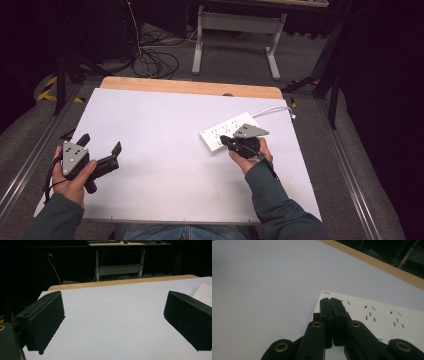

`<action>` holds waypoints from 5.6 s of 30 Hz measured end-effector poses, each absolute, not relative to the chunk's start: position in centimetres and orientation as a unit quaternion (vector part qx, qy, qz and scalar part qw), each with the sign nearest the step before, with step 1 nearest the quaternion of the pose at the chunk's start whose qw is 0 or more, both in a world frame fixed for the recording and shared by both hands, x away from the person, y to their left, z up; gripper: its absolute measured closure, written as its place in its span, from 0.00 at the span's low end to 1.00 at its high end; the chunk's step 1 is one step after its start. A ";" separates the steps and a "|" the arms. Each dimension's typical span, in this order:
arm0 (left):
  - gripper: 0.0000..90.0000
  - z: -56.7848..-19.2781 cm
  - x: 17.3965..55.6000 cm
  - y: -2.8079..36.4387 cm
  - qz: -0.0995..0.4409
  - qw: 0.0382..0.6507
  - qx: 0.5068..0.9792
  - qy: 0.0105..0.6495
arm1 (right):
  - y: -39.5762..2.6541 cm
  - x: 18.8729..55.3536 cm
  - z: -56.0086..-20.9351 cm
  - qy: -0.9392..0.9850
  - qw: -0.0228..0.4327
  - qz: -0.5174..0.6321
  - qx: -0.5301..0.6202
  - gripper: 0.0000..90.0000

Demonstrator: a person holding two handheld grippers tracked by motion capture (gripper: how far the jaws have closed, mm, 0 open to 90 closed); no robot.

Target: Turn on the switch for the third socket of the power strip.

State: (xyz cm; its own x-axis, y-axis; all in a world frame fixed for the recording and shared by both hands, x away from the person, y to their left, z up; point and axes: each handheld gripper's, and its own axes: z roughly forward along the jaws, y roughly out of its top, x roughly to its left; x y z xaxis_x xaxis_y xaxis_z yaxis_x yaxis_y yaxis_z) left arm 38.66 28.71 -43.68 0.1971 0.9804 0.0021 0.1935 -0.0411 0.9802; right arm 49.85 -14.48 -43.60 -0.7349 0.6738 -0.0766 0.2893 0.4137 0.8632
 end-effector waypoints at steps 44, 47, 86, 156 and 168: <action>0.04 -43.8 38.8 28.9 0.396 0.482 0.604 0.495 | -17.1 47.7 -43.2 0.796 0.188 0.490 0.300 0.69; 0.04 -43.8 38.8 28.9 0.396 0.482 0.604 0.496 | -17.1 47.7 -43.2 0.796 0.191 0.489 0.302 0.67; 0.05 -43.7 38.8 28.8 0.394 0.484 0.603 0.497 | -20.0 45.9 -43.5 0.770 0.203 0.515 0.316 0.46; 0.05 -43.8 38.9 28.8 0.387 0.483 0.604 0.501 | -20.0 46.0 -43.7 0.760 0.191 0.540 0.308 0.08; 0.05 -43.7 38.9 28.8 0.387 0.484 0.603 0.502 | -20.1 45.9 -43.6 0.761 0.191 0.544 0.297 0.07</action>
